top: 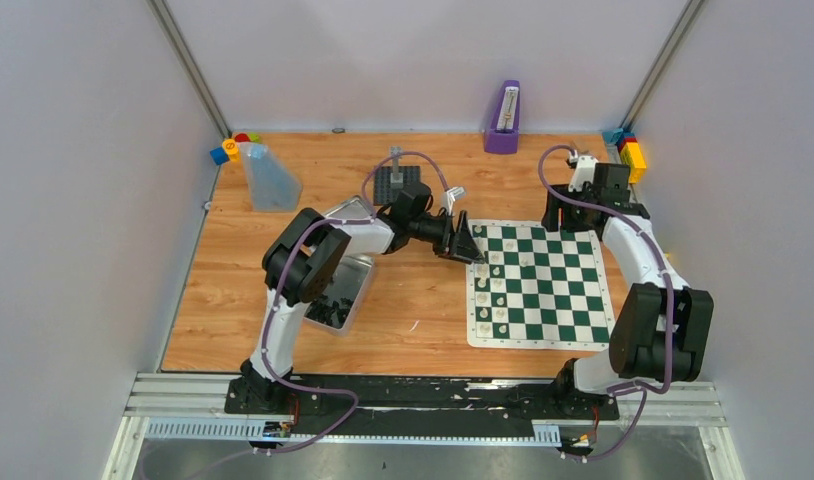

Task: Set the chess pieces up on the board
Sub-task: Adjust the chessboard at the center of the board.

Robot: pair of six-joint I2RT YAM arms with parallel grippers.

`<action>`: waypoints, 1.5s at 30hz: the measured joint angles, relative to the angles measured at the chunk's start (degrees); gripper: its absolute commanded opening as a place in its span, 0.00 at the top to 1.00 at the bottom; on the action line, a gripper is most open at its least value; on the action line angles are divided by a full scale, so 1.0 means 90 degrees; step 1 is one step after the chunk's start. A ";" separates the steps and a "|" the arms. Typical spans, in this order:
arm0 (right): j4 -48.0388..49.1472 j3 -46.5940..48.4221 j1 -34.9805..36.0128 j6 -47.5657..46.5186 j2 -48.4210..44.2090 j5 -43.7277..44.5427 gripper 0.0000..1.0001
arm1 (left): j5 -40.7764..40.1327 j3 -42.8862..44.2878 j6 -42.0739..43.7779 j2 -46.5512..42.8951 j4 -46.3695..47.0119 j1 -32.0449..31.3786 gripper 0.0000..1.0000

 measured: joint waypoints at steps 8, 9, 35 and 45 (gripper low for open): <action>-0.0010 -0.0100 -0.0104 0.0000 -0.0002 -0.0148 0.37 | -0.0294 0.0284 0.0053 0.0092 -0.0442 -0.0141 0.19; -0.0007 -0.0100 -0.0114 0.0000 -0.0002 -0.0165 0.37 | -0.0328 0.0304 0.0068 0.0092 -0.0488 -0.0155 0.19; -0.0017 -0.0177 -0.0296 -0.0002 -0.0002 -0.0340 0.37 | -0.1107 0.0877 0.0566 0.0389 -0.1953 -0.0333 0.19; -0.0017 -0.0177 -0.0350 -0.0005 -0.0002 -0.0386 0.37 | -0.1258 0.0959 0.0806 0.0376 -0.2191 -0.0355 0.19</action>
